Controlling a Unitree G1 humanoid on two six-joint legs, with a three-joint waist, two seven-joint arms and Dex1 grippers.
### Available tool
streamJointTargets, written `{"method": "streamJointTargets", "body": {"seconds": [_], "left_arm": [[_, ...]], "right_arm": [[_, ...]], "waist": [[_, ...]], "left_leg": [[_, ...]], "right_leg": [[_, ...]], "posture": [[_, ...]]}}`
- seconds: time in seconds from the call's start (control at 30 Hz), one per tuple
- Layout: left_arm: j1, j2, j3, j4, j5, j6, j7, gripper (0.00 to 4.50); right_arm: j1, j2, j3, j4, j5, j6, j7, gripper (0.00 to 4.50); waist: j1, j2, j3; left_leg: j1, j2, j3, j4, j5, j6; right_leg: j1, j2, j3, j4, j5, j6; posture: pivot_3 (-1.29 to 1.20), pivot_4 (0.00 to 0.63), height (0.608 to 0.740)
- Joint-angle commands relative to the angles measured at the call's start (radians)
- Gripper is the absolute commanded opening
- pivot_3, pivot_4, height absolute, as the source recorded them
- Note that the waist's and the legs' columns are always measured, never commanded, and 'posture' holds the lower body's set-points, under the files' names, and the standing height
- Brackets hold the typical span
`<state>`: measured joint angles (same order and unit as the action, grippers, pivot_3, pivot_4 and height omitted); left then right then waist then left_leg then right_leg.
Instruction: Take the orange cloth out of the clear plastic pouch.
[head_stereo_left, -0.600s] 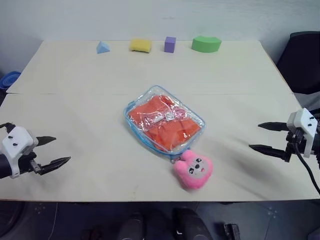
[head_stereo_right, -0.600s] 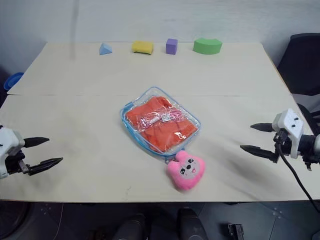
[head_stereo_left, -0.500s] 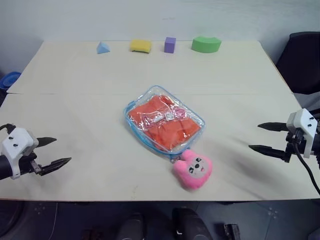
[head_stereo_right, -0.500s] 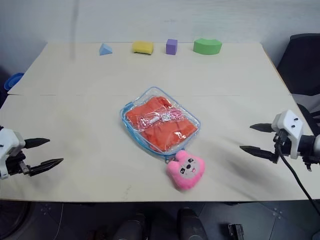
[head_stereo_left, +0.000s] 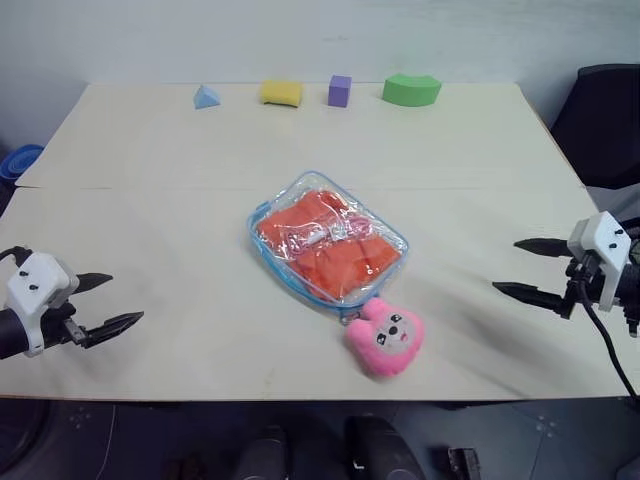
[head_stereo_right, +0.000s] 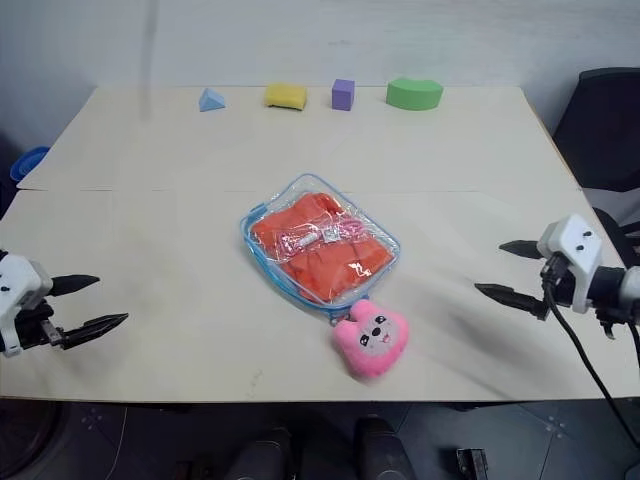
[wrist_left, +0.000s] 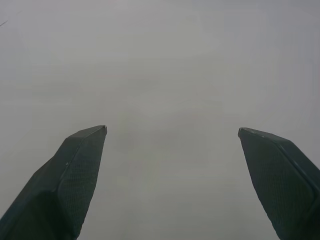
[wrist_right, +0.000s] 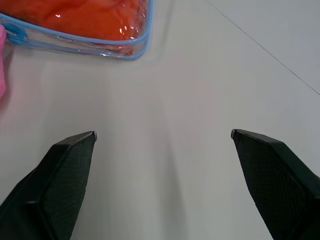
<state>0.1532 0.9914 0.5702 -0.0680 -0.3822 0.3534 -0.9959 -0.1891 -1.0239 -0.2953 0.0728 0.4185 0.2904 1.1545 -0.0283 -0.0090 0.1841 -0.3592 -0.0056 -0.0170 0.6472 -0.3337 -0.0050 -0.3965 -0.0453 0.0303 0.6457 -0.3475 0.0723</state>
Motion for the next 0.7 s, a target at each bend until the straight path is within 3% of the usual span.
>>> {"method": "streamJointTargets", "body": {"seconds": [0.03, 0.3, 0.47, 0.7], "left_arm": [[-0.031, -0.009, 0.011, -0.031, -0.032, 0.028, 0.013, 4.48], [-0.19, -0.051, -0.11, -0.068, -0.089, 0.091, 0.018, 4.48], [-0.522, -0.128, -0.359, -0.031, -0.075, 0.132, 0.003, 4.48], [-0.963, -0.347, -0.681, 0.262, 0.085, 0.059, -0.058, 4.48]], "right_arm": [[0.001, 0.009, -0.041, -0.062, 0.034, 0.034, -0.024, 4.5], [0.038, 0.027, -0.067, -0.181, 0.083, 0.121, -0.068, 4.5], [0.079, 0.065, -0.081, -0.388, 0.159, 0.218, -0.135, 4.5], [0.085, 0.125, -0.048, -0.632, 0.222, 0.324, -0.283, 4.5]], "waist": [[0.0, 0.0, 0.0], [0.002, 0.0, 0.0], [0.017, -0.001, 0.0], [0.025, -0.001, 0.001]], "left_leg": [[0.0, 0.0, 0.0, 0.0, 0.0, 0.0], [0.0, 0.0, 0.0, 0.001, 0.0, 0.0], [-0.001, -0.001, -0.001, 0.005, 0.001, -0.001], [-0.004, -0.001, 0.0, 0.016, 0.001, -0.002]], "right_leg": [[0.0, 0.0, 0.0, 0.0, 0.0, 0.0], [0.0, 0.0, 0.0, 0.002, 0.0, 0.0], [0.001, 0.001, 0.0, 0.005, 0.001, 0.001], [0.0, 0.004, 0.001, 0.01, 0.002, 0.003]], "posture": [[0.0, 0.15, 0.74], [0.0, 0.15, 0.74], [0.0, 0.15, 0.74], [0.0, 0.15, 0.74]]}}
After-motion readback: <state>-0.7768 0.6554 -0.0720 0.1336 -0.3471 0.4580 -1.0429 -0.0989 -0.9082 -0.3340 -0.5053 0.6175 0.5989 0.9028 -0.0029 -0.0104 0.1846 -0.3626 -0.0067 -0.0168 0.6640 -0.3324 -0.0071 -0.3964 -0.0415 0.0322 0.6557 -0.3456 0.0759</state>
